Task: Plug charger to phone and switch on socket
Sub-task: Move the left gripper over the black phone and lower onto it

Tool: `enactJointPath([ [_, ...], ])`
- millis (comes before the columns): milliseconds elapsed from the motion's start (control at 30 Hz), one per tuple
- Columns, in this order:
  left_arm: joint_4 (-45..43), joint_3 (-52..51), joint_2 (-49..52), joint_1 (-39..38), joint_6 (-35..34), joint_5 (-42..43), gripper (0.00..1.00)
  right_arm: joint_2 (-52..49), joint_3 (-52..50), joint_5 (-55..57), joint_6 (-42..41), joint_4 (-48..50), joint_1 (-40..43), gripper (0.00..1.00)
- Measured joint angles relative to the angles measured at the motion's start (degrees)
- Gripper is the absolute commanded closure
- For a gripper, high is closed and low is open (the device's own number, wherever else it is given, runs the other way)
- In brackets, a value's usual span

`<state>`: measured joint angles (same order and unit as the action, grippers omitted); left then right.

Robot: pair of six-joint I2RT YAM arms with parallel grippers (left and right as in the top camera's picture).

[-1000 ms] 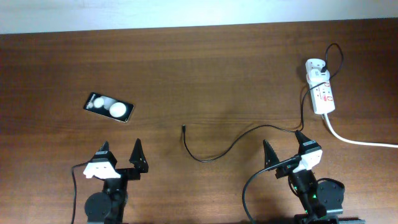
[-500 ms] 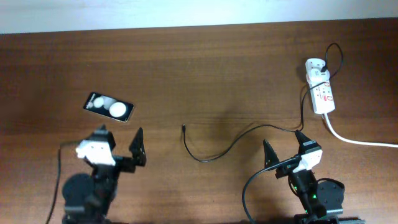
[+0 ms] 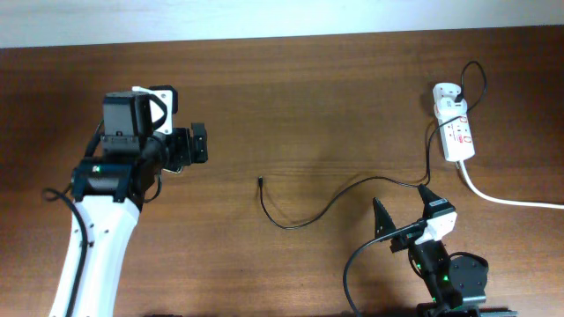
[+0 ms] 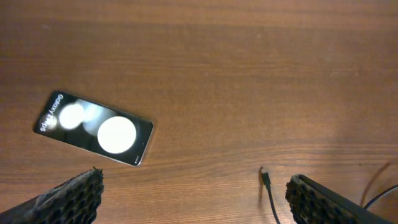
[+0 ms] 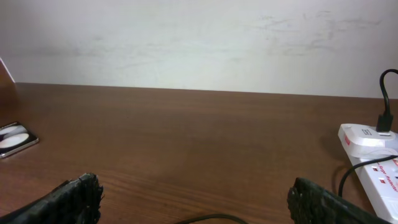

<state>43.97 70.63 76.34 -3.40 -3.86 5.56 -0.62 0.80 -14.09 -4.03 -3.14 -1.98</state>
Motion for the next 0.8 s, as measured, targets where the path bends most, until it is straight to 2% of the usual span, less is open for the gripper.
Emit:
enactJointPath([
  [200,-0.2,0.0,5.1,0.0,-0.7,0.0,0.01,0.0,0.0,0.0,0.0,0.0,0.0,0.02],
  [267,0.1,0.0,6.0,0.0,-6.3,-1.8,0.01,0.0,0.0,0.0,0.0,0.0,0.0,0.01],
  [300,0.5,0.0,6.5,0.0,-12.0,-4.5,0.01,0.0,0.0,0.0,0.0,0.0,0.0,0.01],
  [400,2.0,0.2,6.7,0.1,-22.9,-10.0,0.01,0.0,0.0,0.0,0.0,0.0,0.0,0.01],
  [433,3.2,0.8,7.1,0.3,-24.8,-10.6,0.01,0.0,0.0,0.0,0.0,0.0,0.0,0.01],
  [533,10.1,8.4,14.0,2.7,-29.9,-12.7,0.01,0.0,0.0,0.0,0.0,0.0,0.0,0.02],
  [633,18.2,20.6,25.0,4.6,-32.8,-12.7,0.01,0.0,0.0,0.0,0.0,0.0,0.0,0.01],
  [733,20.8,30.5,35.2,7.0,-36.3,-9.2,0.01,0.0,0.0,0.0,0.0,0.0,0.0,0.01],
  [800,21.3,32.3,39.8,8.4,-39.3,-7.1,0.01,0.0,0.0,0.0,0.0,0.0,0.0,0.01],
])
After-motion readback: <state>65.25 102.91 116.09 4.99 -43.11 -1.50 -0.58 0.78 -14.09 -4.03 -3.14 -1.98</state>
